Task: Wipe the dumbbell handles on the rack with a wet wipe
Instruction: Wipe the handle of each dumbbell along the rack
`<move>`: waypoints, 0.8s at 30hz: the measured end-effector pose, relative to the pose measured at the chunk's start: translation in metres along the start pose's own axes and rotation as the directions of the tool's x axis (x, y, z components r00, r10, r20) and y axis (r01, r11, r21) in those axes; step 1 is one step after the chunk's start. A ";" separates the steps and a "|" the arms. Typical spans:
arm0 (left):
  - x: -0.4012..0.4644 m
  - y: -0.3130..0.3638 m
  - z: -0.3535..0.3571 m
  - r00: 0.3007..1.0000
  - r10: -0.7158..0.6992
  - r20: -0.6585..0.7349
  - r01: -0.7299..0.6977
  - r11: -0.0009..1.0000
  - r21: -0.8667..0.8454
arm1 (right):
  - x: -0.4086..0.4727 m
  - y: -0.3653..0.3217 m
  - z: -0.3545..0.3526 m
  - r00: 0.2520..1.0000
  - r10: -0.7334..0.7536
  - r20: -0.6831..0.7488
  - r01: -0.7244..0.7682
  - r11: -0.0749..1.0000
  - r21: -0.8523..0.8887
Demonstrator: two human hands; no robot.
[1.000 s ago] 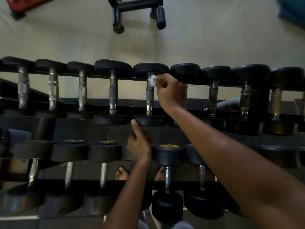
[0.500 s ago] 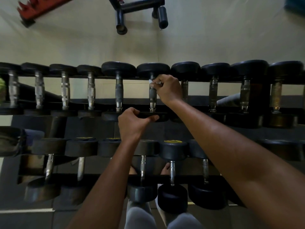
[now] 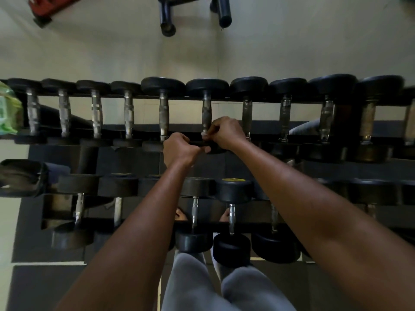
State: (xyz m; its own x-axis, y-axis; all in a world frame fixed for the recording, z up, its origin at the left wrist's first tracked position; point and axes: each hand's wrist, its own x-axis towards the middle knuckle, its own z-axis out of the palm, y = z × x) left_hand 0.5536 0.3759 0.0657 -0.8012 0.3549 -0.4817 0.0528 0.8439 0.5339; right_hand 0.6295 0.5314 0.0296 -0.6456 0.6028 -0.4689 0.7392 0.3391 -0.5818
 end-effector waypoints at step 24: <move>-0.002 0.003 0.005 0.998 -0.057 -0.017 0.057 0.998 0.010 | 0.042 0.005 -0.019 0.924 0.324 0.204 -0.377 0.677 0.632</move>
State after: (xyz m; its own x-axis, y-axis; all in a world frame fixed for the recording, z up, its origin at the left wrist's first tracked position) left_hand 0.5580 0.3797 0.0647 -0.8127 0.2994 -0.4999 0.0126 0.8668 0.4985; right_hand 0.6094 0.5718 0.0197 -0.3958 0.5194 -0.7573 0.6232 -0.4537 -0.6370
